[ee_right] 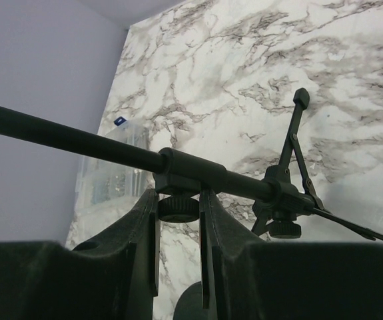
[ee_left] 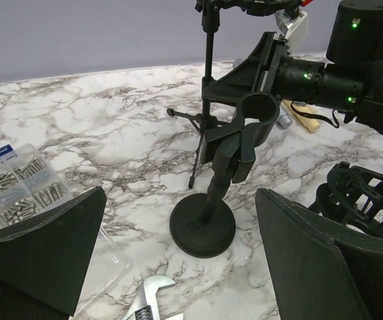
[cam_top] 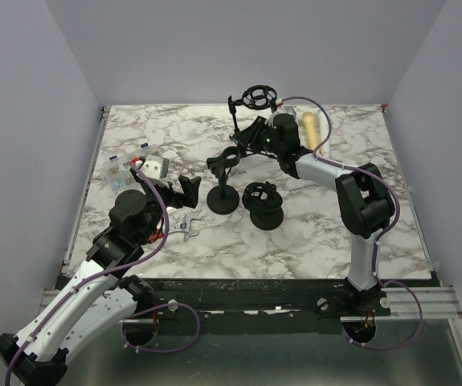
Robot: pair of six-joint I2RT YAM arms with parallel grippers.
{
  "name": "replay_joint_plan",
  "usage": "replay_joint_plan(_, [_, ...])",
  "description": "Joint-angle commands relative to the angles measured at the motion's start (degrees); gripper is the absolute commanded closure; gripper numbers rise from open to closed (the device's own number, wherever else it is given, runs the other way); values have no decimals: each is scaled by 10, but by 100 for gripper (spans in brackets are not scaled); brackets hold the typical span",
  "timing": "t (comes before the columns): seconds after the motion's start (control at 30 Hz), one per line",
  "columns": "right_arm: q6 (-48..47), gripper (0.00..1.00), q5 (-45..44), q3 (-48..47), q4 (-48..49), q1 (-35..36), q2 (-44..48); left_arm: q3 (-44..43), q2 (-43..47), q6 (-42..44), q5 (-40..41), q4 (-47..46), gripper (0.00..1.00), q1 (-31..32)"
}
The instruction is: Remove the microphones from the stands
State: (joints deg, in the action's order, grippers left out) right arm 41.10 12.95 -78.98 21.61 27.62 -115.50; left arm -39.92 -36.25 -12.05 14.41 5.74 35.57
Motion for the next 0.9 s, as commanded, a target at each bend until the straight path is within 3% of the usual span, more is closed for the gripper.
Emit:
replay_joint_plan(0.0, [44, 83, 43, 50, 14, 8, -25, 0, 10, -3, -7, -2, 1, -3])
replay_joint_plan(0.13, [51, 75, 37, 67, 29, 7, -17, 1, 14, -3, -6, -2, 2, -3])
replay_joint_plan(0.33, [57, 41, 24, 89, 26, 5, 20, 0, 13, -4, -9, -2, 2, -3])
replay_joint_plan(0.47, [63, 25, 23, 103, 12, -1, 45, -3, 6, -4, -16, 1, 1, -4])
replay_joint_plan(0.7, [68, 9, 27, 147, -3, -13, 104, -8, -8, -14, -32, -2, 1, -10])
replay_joint_plan(0.87, [54, 5, 28, 164, -28, -19, 149, -10, -7, -19, -38, -4, 1, -21])
